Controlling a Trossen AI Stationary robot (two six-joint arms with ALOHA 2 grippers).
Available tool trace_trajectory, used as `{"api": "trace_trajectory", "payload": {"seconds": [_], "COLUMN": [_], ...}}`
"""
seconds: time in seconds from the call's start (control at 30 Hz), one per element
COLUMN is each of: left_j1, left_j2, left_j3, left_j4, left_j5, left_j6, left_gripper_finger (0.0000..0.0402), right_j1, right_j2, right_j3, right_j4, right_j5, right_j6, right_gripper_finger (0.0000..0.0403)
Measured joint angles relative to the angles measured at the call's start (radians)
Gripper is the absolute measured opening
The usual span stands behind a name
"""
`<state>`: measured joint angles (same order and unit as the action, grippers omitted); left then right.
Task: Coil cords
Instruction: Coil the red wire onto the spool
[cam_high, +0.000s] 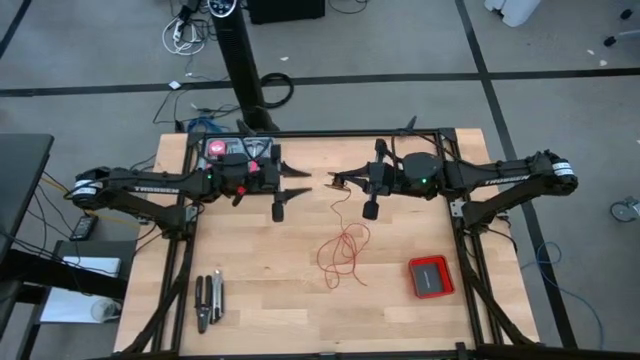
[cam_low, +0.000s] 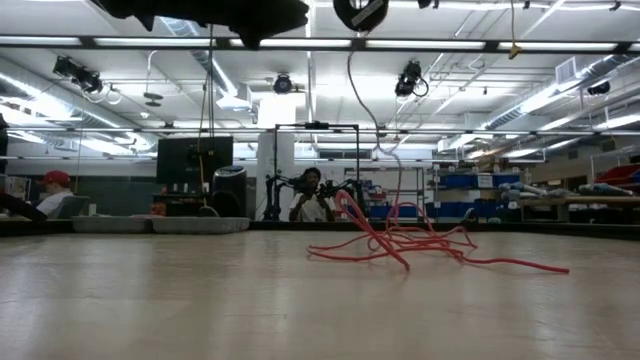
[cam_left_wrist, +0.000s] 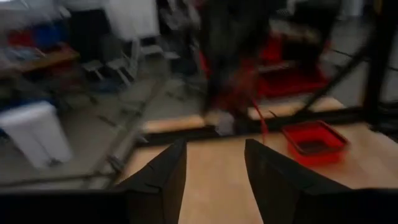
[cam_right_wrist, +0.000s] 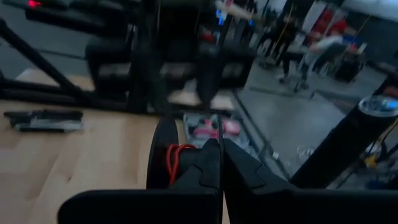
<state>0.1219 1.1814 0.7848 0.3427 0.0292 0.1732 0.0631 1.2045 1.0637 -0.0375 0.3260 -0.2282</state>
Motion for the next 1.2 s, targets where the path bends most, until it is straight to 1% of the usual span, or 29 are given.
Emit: {"api": "trace_trajectory", "payload": {"seconds": [0.1, 0.23, 0.43, 0.63, 0.87, 0.97, 1.1, 1.2], "left_j1": [0.000, -0.002, -0.020, -0.027, -0.027, -0.027, -0.027, -0.027], "left_j2": [0.027, 0.074, 0.159, 0.247, 0.310, 0.319, 0.318, 0.318], "left_j3": [-0.001, -0.002, -0.001, -0.002, -0.001, -0.001, -0.001, -0.001], "left_j4": [-0.001, 0.005, 0.102, 0.206, 0.274, 0.276, 0.295, 0.318], "left_j5": [0.093, 0.123, 0.133, 0.123, 0.100, 0.099, 0.077, 0.070], "left_j6": [-0.053, -0.105, -0.165, -0.178, -0.179, -0.184, -0.185, -0.186], "left_gripper_finger": [0.0168, 0.0168, 0.0168, 0.0168, 0.0168, 0.0167, 0.0149, 0.0115], "right_j1": [-0.002, -0.013, -0.020, -0.022, -0.022, -0.022, -0.022, -0.022], "right_j2": [0.003, 0.005, 0.005, 0.005, 0.005, 0.005, 0.009, 0.024], "right_j3": [0.000, 0.000, 0.000, 0.000, 0.000, 0.000, 0.000, 0.001], "right_j4": [0.043, 0.079, 0.107, 0.128, 0.125, 0.125, 0.128, 0.126], "right_j5": [-0.001, -0.001, 0.027, 0.028, 0.026, 0.026, 0.025, 0.025], "right_j6": [-0.039, -0.068, -0.100, -0.107, -0.106, -0.106, -0.105, -0.105], "right_gripper_finger": [0.0000, 0.0000, 0.0000, 0.0000, 0.0000, 0.0000, 0.0000, 0.0000]}}
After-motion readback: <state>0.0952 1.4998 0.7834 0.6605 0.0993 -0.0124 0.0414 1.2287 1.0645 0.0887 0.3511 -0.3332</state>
